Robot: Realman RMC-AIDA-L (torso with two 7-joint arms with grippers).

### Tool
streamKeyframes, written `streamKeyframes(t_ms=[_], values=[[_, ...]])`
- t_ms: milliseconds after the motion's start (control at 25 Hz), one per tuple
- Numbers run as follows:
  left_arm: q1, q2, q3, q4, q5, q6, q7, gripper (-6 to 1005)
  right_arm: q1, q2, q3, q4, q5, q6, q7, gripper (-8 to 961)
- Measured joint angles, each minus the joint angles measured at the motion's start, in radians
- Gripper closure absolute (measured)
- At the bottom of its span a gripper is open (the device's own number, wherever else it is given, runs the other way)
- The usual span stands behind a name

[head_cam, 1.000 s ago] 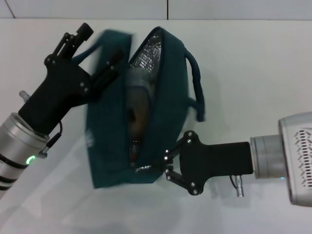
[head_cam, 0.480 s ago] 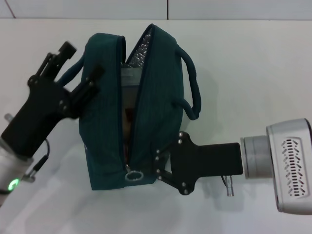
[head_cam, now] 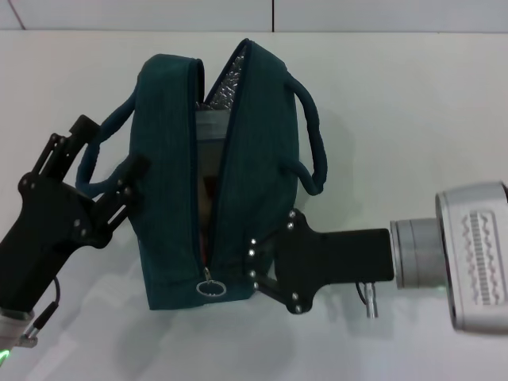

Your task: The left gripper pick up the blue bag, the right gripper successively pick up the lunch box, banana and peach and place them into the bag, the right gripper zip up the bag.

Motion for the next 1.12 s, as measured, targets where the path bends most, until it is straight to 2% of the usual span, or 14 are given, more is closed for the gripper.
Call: streamKeyframes(t_ms=[200,320,480,680,800,1120], values=[[-0.033,0.002,0.0,-0.003,-0.002,-0.011,-0.007,158,0.081,-0.029,0.018,0.004,-0.042,-0.053,0.327,906],[-0.066,0.004,0.0,-0.004,-0.001,-0.034,-0.008,158,0.111,-0.037,0.073,0.068,-0.08,-0.132,0.416,904],[-0.088,0.004,-0.001,-0.002,-0.005,-0.072,-0.008,157,0.117,-0.022,0.134,0.102,-0.177,-0.155,0.488,841],[-0.124,0.004,-0.002,0.001,-0.005,-0.1,-0.008,157,0.107,-0.003,0.13,0.106,-0.224,-0.113,0.509,721],[-0.142,0.004,-0.001,0.001,-0.002,-0.101,-0.008,157,0.107,0.0,0.088,0.107,-0.193,-0.071,0.509,634],[-0.149,0.004,-0.001,0.011,0.0,-0.101,-0.005,158,0.141,0.0,-0.074,0.106,-0.079,0.085,0.514,637]])
